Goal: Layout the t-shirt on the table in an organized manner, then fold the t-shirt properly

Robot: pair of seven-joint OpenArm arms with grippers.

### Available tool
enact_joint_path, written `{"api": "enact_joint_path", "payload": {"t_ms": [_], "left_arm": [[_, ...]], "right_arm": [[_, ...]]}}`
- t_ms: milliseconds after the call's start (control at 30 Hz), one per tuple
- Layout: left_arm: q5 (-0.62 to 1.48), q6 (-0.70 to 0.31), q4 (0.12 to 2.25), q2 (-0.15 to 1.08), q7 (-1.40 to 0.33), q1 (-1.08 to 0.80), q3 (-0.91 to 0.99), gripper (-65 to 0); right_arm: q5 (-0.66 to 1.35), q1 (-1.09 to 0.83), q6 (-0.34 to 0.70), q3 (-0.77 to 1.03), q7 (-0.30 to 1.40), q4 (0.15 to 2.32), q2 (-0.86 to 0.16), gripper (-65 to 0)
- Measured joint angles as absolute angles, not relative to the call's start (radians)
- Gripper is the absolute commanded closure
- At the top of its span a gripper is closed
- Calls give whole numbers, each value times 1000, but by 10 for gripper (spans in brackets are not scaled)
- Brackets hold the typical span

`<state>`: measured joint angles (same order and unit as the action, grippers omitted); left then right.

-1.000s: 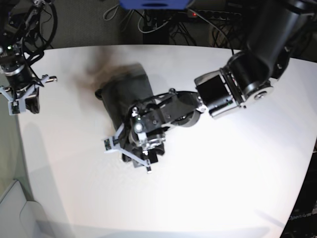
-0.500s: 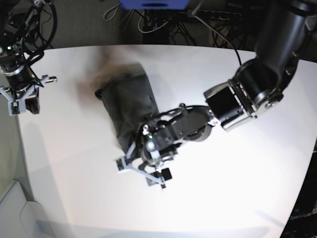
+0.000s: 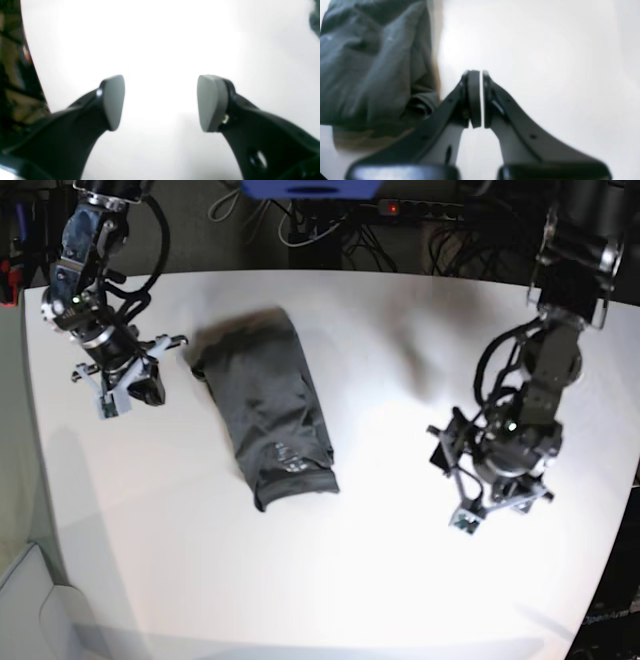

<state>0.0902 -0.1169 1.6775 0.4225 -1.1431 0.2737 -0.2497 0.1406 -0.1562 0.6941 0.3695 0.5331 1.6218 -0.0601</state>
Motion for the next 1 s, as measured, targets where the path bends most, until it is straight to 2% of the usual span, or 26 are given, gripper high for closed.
{"api": "enact_joint_path", "payload": {"t_ms": [200, 333, 667, 1000], "left_arm": [[82, -116, 1785, 435, -1148, 33, 21, -434], [80, -117, 1834, 435, -1151, -76, 111, -434], [86, -119, 1845, 430, -1036, -236, 177, -433], [86, -120, 1848, 429, -1027, -290, 219, -433]], "right_arm": [[146, -160, 694, 265, 530, 1622, -48, 0], [144, -188, 695, 250, 532, 1623, -15, 0], [142, -258, 692, 209, 527, 1626, -4, 0], [145, -349, 693, 156, 382, 1642, 0, 0]]}}
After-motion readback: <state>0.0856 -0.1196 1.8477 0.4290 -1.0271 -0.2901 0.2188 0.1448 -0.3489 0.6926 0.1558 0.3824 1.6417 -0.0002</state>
